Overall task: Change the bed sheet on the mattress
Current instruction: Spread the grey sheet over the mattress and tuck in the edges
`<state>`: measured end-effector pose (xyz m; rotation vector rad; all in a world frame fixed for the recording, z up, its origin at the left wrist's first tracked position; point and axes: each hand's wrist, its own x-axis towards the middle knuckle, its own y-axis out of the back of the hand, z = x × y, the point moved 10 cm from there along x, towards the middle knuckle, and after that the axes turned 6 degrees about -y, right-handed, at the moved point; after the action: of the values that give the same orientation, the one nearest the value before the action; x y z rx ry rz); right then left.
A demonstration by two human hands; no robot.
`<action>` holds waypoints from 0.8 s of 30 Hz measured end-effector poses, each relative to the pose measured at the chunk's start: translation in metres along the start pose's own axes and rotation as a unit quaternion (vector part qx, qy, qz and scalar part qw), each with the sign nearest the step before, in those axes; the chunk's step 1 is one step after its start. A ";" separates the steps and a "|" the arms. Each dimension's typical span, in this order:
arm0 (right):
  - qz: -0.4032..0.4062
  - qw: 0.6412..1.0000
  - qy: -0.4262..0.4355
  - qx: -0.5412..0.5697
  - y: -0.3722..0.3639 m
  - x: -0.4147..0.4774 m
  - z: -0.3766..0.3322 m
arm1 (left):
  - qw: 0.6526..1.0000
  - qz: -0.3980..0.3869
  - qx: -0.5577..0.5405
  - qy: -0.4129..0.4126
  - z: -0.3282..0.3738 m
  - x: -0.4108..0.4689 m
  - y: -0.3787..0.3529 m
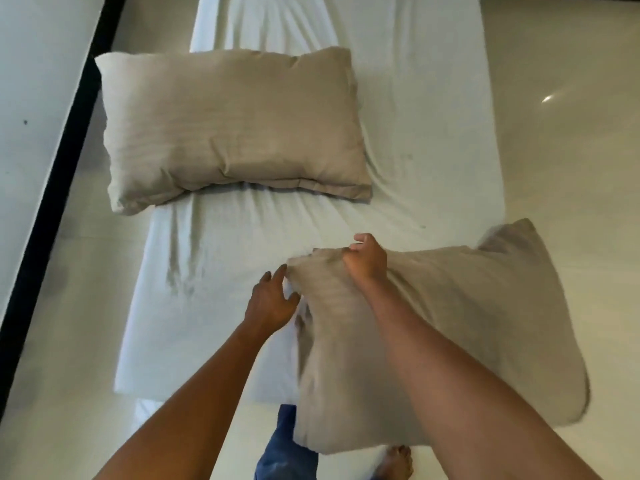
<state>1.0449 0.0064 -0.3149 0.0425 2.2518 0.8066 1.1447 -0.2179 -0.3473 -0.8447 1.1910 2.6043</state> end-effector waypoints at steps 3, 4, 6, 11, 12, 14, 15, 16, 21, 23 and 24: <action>-0.084 0.991 -0.072 0.071 -0.071 0.044 -0.036 | 0.999 -0.027 0.036 0.025 -0.057 0.018 0.033; -0.111 0.982 -0.097 0.115 -0.096 0.057 -0.048 | 0.998 -0.031 0.049 0.035 -0.078 0.024 0.045; -0.146 0.952 -0.139 0.230 -0.133 0.076 -0.072 | 0.996 -0.022 0.053 0.062 -0.113 0.029 0.067; -0.172 0.858 -0.172 0.453 -0.178 0.118 -0.158 | 0.995 0.059 -0.018 0.077 -0.149 0.047 0.106; -0.156 0.846 -0.182 0.477 -0.178 0.127 -0.166 | 0.993 0.069 -0.045 0.086 -0.153 0.050 0.110; -0.119 0.833 -0.182 0.509 -0.169 0.137 -0.179 | 0.984 0.085 -0.113 0.110 -0.159 0.050 0.115; -0.109 0.824 -0.165 0.531 -0.159 0.135 -0.187 | 0.975 0.097 -0.161 0.122 -0.158 0.048 0.120; -0.108 0.808 -0.141 0.562 -0.148 0.130 -0.195 | 0.955 0.117 -0.234 0.140 -0.159 0.047 0.125; -0.176 0.720 -0.043 0.670 -0.060 0.060 -0.183 | 0.644 0.217 -0.702 0.213 -0.163 0.027 0.138; -0.152 0.732 -0.058 0.662 -0.009 0.034 -0.126 | 0.576 0.214 -0.761 0.207 -0.163 0.018 0.139; -0.133 0.740 -0.062 0.657 0.021 0.021 -0.092 | 0.571 0.188 -0.770 0.214 -0.161 0.014 0.136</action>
<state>0.9650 -0.0212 -0.2674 0.4027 2.1525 -1.0153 1.1536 -0.4289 -0.3518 -1.4716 -1.6501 3.3485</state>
